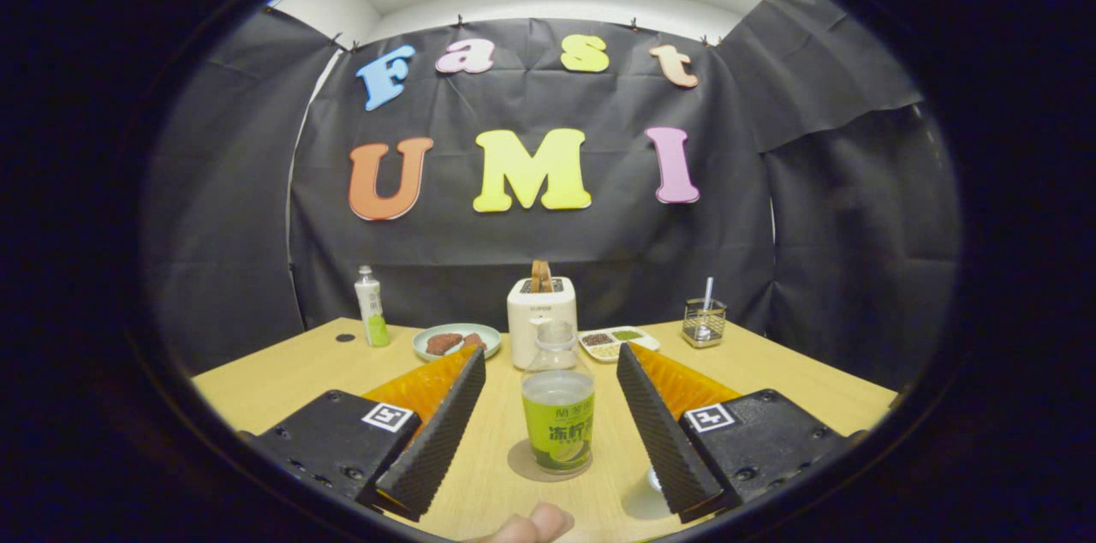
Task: Take the bottle from table, then pour the juice into the cup, finally place the bottle on the coaster
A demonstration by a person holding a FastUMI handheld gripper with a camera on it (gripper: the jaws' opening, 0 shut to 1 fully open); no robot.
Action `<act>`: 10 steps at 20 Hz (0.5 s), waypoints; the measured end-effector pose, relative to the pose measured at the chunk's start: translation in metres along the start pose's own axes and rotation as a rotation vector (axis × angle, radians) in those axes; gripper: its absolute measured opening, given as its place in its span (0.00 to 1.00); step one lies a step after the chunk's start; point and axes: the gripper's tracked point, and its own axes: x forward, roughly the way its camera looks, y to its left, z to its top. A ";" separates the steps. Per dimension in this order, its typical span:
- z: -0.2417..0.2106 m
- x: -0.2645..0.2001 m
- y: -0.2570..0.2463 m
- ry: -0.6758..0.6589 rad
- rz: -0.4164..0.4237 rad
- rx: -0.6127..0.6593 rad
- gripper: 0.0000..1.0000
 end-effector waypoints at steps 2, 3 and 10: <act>0.014 -0.023 -0.004 -0.023 -0.004 0.018 0.99; 0.019 -0.034 -0.007 -0.032 -0.010 0.024 0.99; 0.044 -0.104 -0.006 -0.020 0.025 0.009 0.99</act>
